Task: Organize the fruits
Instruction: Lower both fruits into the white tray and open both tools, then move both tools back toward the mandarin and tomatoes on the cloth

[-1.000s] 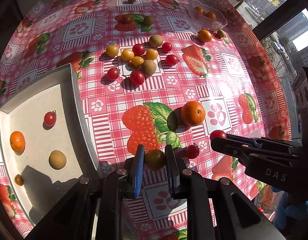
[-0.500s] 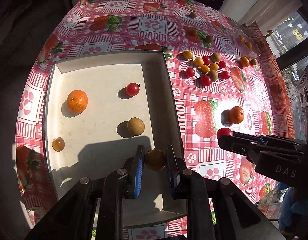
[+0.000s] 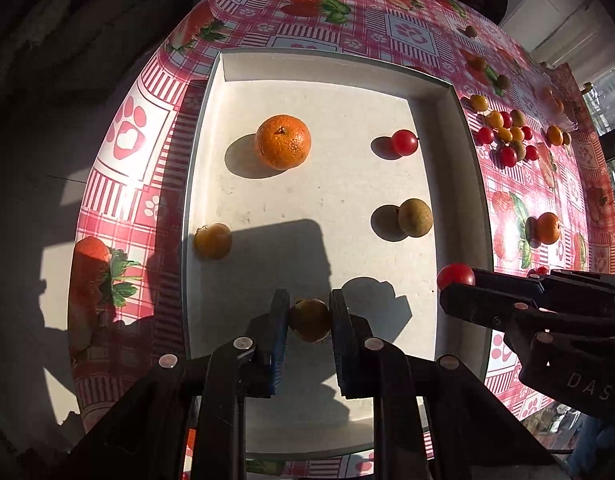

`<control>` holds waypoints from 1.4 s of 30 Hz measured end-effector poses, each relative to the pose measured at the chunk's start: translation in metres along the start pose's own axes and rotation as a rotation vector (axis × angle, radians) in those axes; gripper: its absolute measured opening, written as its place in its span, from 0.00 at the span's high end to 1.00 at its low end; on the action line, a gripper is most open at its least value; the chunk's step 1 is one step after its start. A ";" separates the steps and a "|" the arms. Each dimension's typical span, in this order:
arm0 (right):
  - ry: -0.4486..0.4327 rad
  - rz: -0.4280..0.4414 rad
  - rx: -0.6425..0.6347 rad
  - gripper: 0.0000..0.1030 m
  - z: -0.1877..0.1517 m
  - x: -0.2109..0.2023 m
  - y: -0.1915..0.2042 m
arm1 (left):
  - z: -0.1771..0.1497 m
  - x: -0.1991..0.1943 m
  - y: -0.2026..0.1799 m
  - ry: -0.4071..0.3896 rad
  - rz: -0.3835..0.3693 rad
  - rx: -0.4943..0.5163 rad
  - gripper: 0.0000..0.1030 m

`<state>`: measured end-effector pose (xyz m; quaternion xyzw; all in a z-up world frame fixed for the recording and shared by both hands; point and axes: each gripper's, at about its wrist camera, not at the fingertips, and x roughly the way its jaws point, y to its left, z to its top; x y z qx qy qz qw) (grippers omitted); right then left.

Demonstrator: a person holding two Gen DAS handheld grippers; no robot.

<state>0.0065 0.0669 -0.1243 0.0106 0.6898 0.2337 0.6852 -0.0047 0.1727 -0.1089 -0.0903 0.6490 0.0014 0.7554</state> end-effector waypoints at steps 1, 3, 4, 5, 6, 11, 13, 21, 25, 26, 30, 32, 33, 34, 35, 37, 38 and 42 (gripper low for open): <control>0.008 -0.004 -0.004 0.76 0.001 0.004 0.003 | 0.000 0.001 0.001 0.001 0.002 0.001 0.79; 0.022 -0.012 -0.010 0.76 0.003 0.011 0.007 | 0.001 0.006 0.003 0.008 0.009 0.005 0.79; 0.030 -0.018 -0.013 0.76 0.004 0.015 0.009 | 0.001 0.008 0.003 0.010 0.013 0.009 0.79; 0.037 -0.022 -0.014 0.76 0.004 0.018 0.010 | 0.001 0.010 0.003 0.013 0.016 0.012 0.79; 0.042 -0.028 -0.016 0.76 0.005 0.022 0.011 | 0.001 0.012 0.003 0.017 0.016 0.015 0.79; 0.084 -0.047 -0.018 0.76 0.005 0.039 0.011 | 0.000 0.022 0.000 0.036 0.013 0.034 0.79; 0.097 -0.052 -0.017 0.76 0.004 0.045 0.011 | -0.001 0.023 -0.001 0.042 0.011 0.039 0.79; 0.102 -0.054 -0.014 0.65 0.007 0.048 0.012 | -0.002 0.028 0.000 0.078 0.000 0.042 0.75; 0.098 -0.075 0.007 0.42 0.010 0.043 0.006 | -0.001 0.029 0.003 0.093 -0.002 0.027 0.74; 0.093 -0.069 0.019 0.36 0.010 0.041 0.003 | -0.001 0.028 0.006 0.100 0.001 0.022 0.64; 0.058 -0.002 0.057 0.22 0.010 0.026 -0.005 | -0.001 0.017 0.027 0.071 -0.043 -0.050 0.39; 0.034 -0.006 0.055 0.10 0.010 0.017 -0.004 | 0.000 0.013 0.028 0.077 -0.030 -0.049 0.39; 0.018 -0.020 0.047 0.09 0.010 0.012 -0.003 | 0.001 0.011 0.026 0.077 -0.013 -0.035 0.39; 0.010 -0.020 0.043 0.09 0.011 0.008 -0.003 | 0.001 0.010 0.023 0.074 0.002 -0.023 0.39; 0.005 -0.015 0.045 0.09 0.010 0.005 -0.003 | 0.001 0.008 0.019 0.074 0.015 -0.011 0.39; -0.006 -0.022 0.053 0.09 0.008 -0.003 -0.012 | 0.002 0.005 0.011 0.074 0.022 0.009 0.39; -0.012 -0.034 0.059 0.09 0.006 -0.006 -0.015 | 0.003 0.004 0.008 0.073 0.023 0.018 0.39; -0.025 -0.071 0.124 0.09 -0.004 -0.015 -0.041 | 0.007 -0.001 -0.014 0.065 0.024 0.065 0.39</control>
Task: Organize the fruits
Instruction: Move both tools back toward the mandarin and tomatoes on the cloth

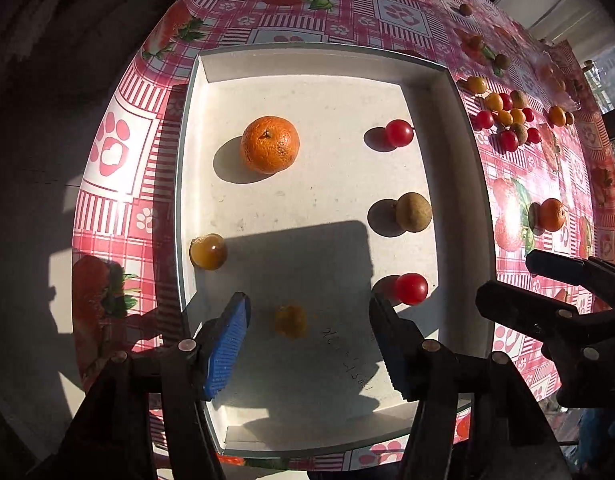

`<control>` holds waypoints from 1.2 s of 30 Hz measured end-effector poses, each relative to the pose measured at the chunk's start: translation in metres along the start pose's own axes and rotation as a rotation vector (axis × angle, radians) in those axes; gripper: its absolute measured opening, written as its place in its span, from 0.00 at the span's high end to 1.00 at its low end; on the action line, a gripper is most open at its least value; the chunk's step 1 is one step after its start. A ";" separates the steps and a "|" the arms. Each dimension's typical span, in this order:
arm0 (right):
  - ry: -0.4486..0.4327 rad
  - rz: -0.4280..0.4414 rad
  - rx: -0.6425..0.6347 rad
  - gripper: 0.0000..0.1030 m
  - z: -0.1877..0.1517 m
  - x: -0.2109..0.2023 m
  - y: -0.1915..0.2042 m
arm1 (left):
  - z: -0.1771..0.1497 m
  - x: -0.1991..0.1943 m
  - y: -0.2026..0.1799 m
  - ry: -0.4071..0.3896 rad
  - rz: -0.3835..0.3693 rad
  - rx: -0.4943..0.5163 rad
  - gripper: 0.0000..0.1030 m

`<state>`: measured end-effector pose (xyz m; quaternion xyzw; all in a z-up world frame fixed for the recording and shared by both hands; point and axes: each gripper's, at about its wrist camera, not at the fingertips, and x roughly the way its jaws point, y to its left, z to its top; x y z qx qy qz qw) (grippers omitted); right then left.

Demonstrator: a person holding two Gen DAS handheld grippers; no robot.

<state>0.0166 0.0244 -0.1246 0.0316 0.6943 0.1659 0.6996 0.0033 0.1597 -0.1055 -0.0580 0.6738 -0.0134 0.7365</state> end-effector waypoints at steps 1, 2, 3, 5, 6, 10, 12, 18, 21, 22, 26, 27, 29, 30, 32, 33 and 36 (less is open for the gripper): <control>-0.004 -0.007 0.018 0.09 -0.002 -0.002 -0.007 | 0.001 -0.001 -0.006 0.002 0.000 0.014 0.39; -0.008 -0.016 0.038 0.09 -0.003 -0.004 -0.012 | 0.003 -0.001 -0.013 0.003 -0.001 0.030 0.39; -0.012 -0.027 0.056 0.09 -0.007 -0.005 -0.017 | 0.005 -0.001 -0.022 0.003 -0.003 0.045 0.39; -0.012 -0.044 0.088 0.09 -0.013 -0.009 -0.032 | 0.007 -0.003 -0.035 0.002 -0.009 0.076 0.39; -0.012 -0.053 0.106 0.09 -0.017 -0.010 -0.038 | 0.011 -0.003 -0.044 0.000 -0.011 0.094 0.39; -0.010 -0.070 0.185 0.09 -0.031 -0.014 -0.069 | 0.018 -0.004 -0.074 -0.004 -0.019 0.152 0.39; -0.012 -0.073 0.225 0.09 -0.038 -0.016 -0.083 | 0.021 -0.004 -0.086 -0.005 -0.024 0.172 0.39; -0.017 -0.098 0.293 0.09 -0.058 -0.027 -0.122 | 0.028 -0.008 -0.118 -0.013 -0.044 0.231 0.39; -0.016 -0.107 0.307 0.09 -0.064 -0.028 -0.132 | 0.030 -0.007 -0.133 -0.012 -0.052 0.259 0.39; -0.016 -0.110 0.306 0.09 -0.066 -0.029 -0.135 | 0.031 -0.007 -0.138 -0.013 -0.054 0.267 0.39; -0.021 -0.108 0.297 0.09 -0.078 -0.035 -0.149 | 0.039 -0.005 -0.157 -0.010 -0.064 0.275 0.39; -0.023 -0.107 0.296 0.09 -0.079 -0.036 -0.152 | 0.041 -0.004 -0.162 -0.009 -0.070 0.276 0.39; -0.027 -0.107 0.296 0.09 -0.082 -0.038 -0.157 | 0.044 -0.003 -0.171 -0.005 -0.078 0.285 0.39; -0.028 -0.104 0.295 0.09 -0.082 -0.037 -0.159 | 0.045 -0.002 -0.175 -0.004 -0.079 0.294 0.39; -0.032 -0.099 0.292 0.09 -0.078 -0.035 -0.159 | 0.046 0.000 -0.184 -0.005 -0.072 0.309 0.39; -0.036 -0.097 0.287 0.09 -0.078 -0.035 -0.160 | 0.047 0.002 -0.188 -0.001 -0.069 0.312 0.39; -0.044 -0.093 0.267 0.09 -0.074 -0.034 -0.162 | 0.049 0.007 -0.194 0.009 -0.060 0.312 0.39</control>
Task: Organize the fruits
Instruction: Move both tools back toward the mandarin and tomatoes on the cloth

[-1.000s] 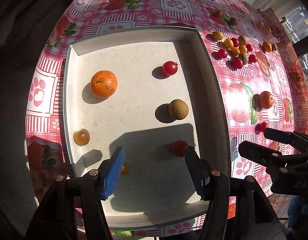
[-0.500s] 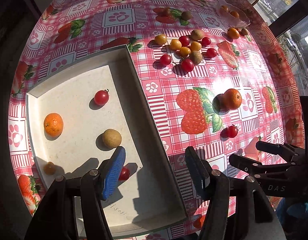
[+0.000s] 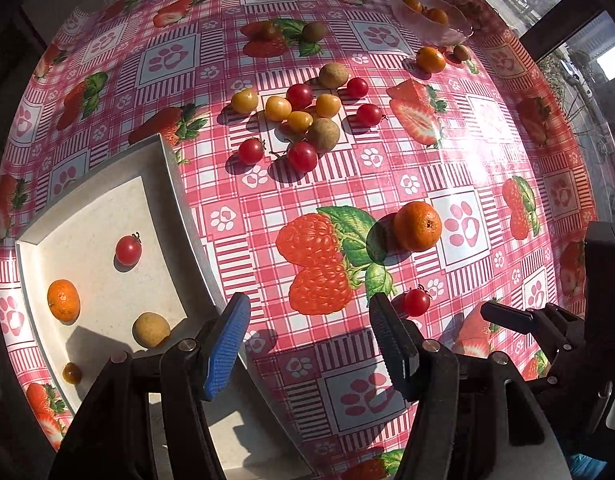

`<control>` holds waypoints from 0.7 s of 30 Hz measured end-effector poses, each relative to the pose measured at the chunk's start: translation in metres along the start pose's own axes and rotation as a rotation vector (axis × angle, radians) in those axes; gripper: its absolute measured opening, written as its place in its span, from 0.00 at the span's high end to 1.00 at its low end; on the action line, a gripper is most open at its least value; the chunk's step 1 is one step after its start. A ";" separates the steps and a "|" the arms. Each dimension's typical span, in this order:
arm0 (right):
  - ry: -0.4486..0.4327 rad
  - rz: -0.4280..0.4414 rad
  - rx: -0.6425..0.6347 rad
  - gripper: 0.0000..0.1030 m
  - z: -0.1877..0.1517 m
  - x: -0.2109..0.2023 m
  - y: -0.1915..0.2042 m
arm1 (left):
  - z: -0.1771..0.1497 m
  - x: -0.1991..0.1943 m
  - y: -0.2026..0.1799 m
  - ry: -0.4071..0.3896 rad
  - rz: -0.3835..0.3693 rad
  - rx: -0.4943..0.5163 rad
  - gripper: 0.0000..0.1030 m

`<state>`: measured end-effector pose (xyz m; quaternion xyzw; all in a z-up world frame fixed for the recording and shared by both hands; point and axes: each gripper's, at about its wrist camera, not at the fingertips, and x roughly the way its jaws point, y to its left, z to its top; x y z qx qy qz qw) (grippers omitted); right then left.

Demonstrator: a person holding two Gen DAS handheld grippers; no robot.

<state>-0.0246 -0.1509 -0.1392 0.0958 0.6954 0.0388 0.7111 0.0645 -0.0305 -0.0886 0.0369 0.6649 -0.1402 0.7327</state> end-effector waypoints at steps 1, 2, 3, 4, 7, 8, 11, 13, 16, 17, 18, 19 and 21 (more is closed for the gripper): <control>-0.001 0.003 -0.003 0.09 0.000 0.001 0.001 | 0.001 0.002 -0.001 0.003 0.005 0.000 0.39; -0.005 0.005 -0.004 0.10 0.000 0.003 0.003 | 0.001 0.003 -0.001 0.006 0.011 -0.001 0.39; -0.008 0.008 -0.006 0.13 0.003 0.005 0.006 | 0.001 0.004 -0.001 0.008 0.016 -0.004 0.39; -0.009 0.013 -0.004 0.14 0.004 0.006 0.007 | 0.001 0.005 -0.001 0.010 0.017 -0.007 0.39; -0.027 0.014 0.010 0.15 0.012 0.007 0.012 | 0.001 0.008 0.000 0.010 0.031 -0.011 0.39; -0.042 0.001 0.023 0.15 0.020 0.007 0.014 | 0.000 0.008 0.000 0.007 0.037 -0.012 0.39; -0.069 -0.007 0.028 0.15 0.027 0.001 0.005 | -0.002 0.005 0.006 -0.020 0.017 -0.061 0.39; -0.076 0.014 0.025 0.15 0.030 -0.004 -0.002 | -0.004 0.003 0.005 -0.037 0.048 -0.056 0.39; -0.095 0.033 0.055 0.15 0.033 -0.015 -0.019 | -0.009 0.002 0.004 -0.052 0.054 -0.054 0.39; -0.095 0.049 0.067 0.15 0.037 -0.017 -0.024 | -0.011 0.004 0.002 -0.048 0.059 -0.051 0.39; -0.091 0.067 0.078 0.15 0.041 -0.018 -0.028 | -0.013 0.006 -0.002 -0.043 0.066 -0.044 0.39; -0.090 0.079 0.081 0.15 0.045 -0.018 -0.028 | -0.016 0.008 -0.005 -0.037 0.068 -0.040 0.39; -0.089 0.086 0.060 0.15 0.054 -0.017 -0.022 | -0.021 0.014 -0.015 -0.031 0.065 -0.033 0.39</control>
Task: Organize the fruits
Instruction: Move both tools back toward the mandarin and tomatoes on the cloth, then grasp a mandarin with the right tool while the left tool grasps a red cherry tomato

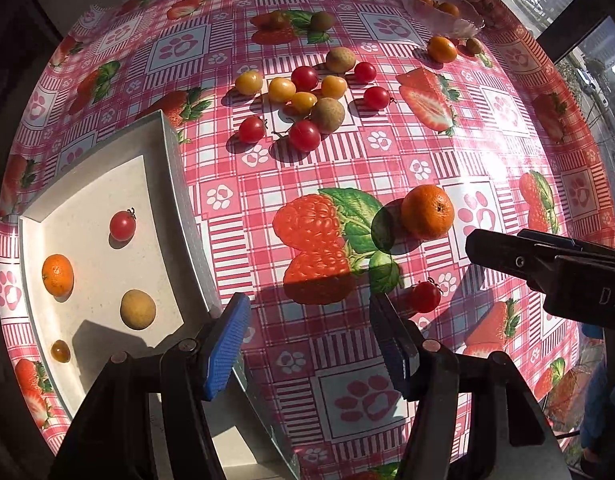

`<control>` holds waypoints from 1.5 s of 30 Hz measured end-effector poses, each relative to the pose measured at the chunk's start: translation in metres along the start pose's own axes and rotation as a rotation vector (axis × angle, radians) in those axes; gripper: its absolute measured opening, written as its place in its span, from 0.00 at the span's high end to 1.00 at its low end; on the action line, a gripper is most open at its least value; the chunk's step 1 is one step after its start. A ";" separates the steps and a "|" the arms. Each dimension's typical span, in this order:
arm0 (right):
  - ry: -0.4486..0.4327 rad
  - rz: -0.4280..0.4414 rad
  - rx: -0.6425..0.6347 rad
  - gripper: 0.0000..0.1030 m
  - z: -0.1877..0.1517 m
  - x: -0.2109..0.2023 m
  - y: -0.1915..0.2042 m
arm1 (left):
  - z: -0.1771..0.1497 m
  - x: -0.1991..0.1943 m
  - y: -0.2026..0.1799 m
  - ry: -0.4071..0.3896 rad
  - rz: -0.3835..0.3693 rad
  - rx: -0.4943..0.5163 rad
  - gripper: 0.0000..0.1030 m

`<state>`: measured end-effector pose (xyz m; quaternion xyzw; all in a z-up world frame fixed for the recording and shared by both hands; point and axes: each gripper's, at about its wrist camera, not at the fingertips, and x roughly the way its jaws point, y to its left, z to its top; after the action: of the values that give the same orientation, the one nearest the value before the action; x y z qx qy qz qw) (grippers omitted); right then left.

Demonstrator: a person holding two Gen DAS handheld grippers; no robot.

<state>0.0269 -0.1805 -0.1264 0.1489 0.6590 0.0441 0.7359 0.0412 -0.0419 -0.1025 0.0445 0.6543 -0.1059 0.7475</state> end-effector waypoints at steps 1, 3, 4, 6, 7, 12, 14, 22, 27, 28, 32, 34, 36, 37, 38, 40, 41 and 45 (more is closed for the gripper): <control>0.002 0.007 -0.012 0.16 0.004 0.002 0.004 | -0.004 0.001 -0.005 -0.003 0.000 0.006 0.39; 0.016 0.029 -0.030 0.23 0.010 0.009 0.011 | -0.012 0.005 -0.012 0.000 -0.002 0.003 0.39; 0.027 0.030 -0.042 0.26 0.012 0.014 0.015 | -0.016 0.007 -0.014 0.005 -0.004 -0.007 0.39; 0.046 0.031 -0.066 0.34 0.016 0.023 0.021 | -0.022 0.009 -0.017 0.012 -0.006 -0.021 0.39; 0.054 0.036 -0.077 0.36 0.016 0.026 0.022 | -0.025 0.011 -0.018 0.018 -0.005 -0.023 0.39; 0.070 0.047 -0.127 0.44 0.017 0.041 0.036 | -0.028 0.018 -0.019 0.036 0.002 -0.043 0.39; 0.059 0.042 -0.142 0.57 0.016 0.039 0.037 | -0.026 0.019 -0.019 0.038 0.003 -0.050 0.39; 0.005 -0.003 -0.061 0.60 0.017 0.023 -0.002 | -0.006 0.030 -0.050 0.031 -0.011 -0.016 0.39; -0.003 -0.009 -0.024 0.60 0.013 0.015 -0.023 | 0.005 0.037 -0.078 0.025 -0.018 0.040 0.39; -0.003 -0.004 -0.016 0.60 0.012 0.014 -0.026 | 0.006 0.038 -0.080 0.029 -0.020 0.041 0.39; -0.005 0.005 -0.001 0.60 0.009 0.013 -0.031 | 0.011 0.042 -0.088 0.033 -0.034 0.039 0.39; -0.006 0.009 0.002 0.60 0.009 0.013 -0.031 | 0.013 0.045 -0.090 0.036 -0.029 0.049 0.39; -0.008 0.014 0.010 0.60 0.008 0.012 -0.033 | 0.014 0.048 -0.091 0.031 -0.019 0.056 0.39; -0.008 0.016 0.012 0.60 0.008 0.012 -0.034 | 0.015 0.051 -0.093 0.027 -0.010 0.058 0.46; -0.008 0.017 0.014 0.60 0.008 0.011 -0.034 | 0.014 0.050 -0.092 0.021 0.008 0.064 0.56; -0.009 0.020 0.019 0.60 0.006 0.010 -0.036 | 0.012 0.048 -0.087 0.009 0.017 0.081 0.76; -0.009 0.021 0.021 0.60 0.006 0.009 -0.037 | 0.011 0.047 -0.084 0.012 0.003 0.082 0.79; -0.012 0.020 0.026 0.60 0.005 0.007 -0.037 | 0.012 0.042 -0.069 0.028 -0.082 0.025 0.79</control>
<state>0.0279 -0.2146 -0.1430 0.1653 0.6538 0.0418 0.7372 0.0427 -0.1153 -0.1374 0.0282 0.6644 -0.1441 0.7328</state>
